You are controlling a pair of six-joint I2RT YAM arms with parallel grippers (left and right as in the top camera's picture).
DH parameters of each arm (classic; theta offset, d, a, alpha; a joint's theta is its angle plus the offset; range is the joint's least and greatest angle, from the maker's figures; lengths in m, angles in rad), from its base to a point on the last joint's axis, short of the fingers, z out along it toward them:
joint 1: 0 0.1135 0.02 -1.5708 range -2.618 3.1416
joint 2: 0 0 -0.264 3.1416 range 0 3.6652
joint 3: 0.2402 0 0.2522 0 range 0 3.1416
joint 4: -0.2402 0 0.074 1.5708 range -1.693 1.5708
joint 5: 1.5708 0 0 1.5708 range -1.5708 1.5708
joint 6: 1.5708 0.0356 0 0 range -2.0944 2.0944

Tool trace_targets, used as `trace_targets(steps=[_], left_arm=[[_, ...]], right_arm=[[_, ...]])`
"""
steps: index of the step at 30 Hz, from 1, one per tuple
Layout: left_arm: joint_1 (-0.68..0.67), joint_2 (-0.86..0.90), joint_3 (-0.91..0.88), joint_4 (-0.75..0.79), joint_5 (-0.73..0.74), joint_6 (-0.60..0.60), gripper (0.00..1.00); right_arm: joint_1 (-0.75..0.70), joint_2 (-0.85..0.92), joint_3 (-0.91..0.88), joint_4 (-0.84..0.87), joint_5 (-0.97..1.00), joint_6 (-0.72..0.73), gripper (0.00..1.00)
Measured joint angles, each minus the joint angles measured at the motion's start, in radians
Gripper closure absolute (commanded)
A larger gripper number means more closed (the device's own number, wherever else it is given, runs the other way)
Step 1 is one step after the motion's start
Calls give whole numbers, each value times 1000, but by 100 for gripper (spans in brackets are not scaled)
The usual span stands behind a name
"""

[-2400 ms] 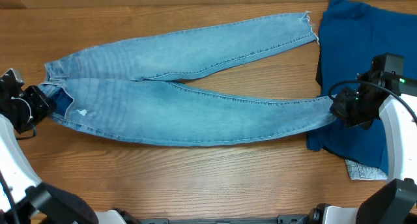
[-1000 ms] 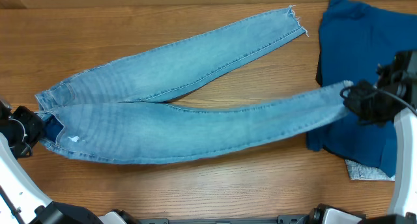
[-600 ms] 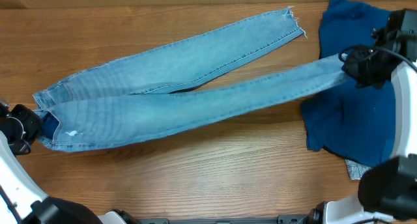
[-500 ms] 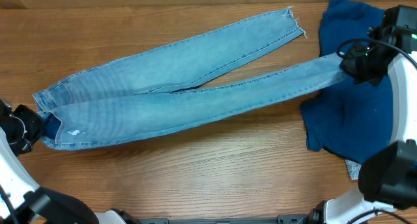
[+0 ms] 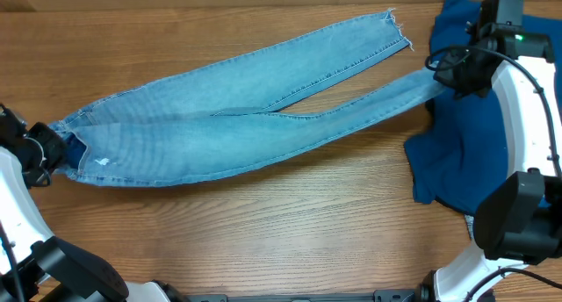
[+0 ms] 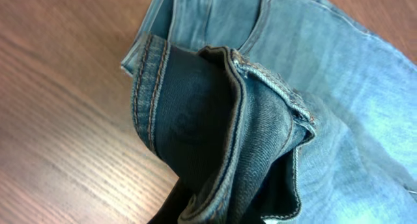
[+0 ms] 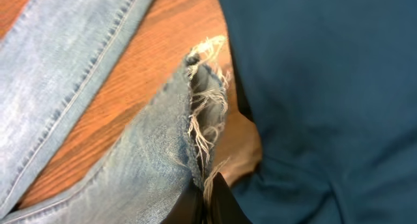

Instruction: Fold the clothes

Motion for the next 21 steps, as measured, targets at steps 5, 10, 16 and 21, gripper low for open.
trace_targets(steps=[5, 10, 16, 21], left_arm=[[-12, 0, 0, 13, -15, -21, 96], [-12, 0, 0, 45, -26, -67, 96], [-17, 0, 0, 98, -28, -128, 77], [-37, 28, 0, 115, -41, -146, 80]], right_arm=[[3, 24, 0, 55, 10, -3, 96], [6, 61, 0, 175, 13, -7, 96], [22, 115, 2, 288, 13, -7, 87], [52, 210, 8, 370, 24, -9, 65]])
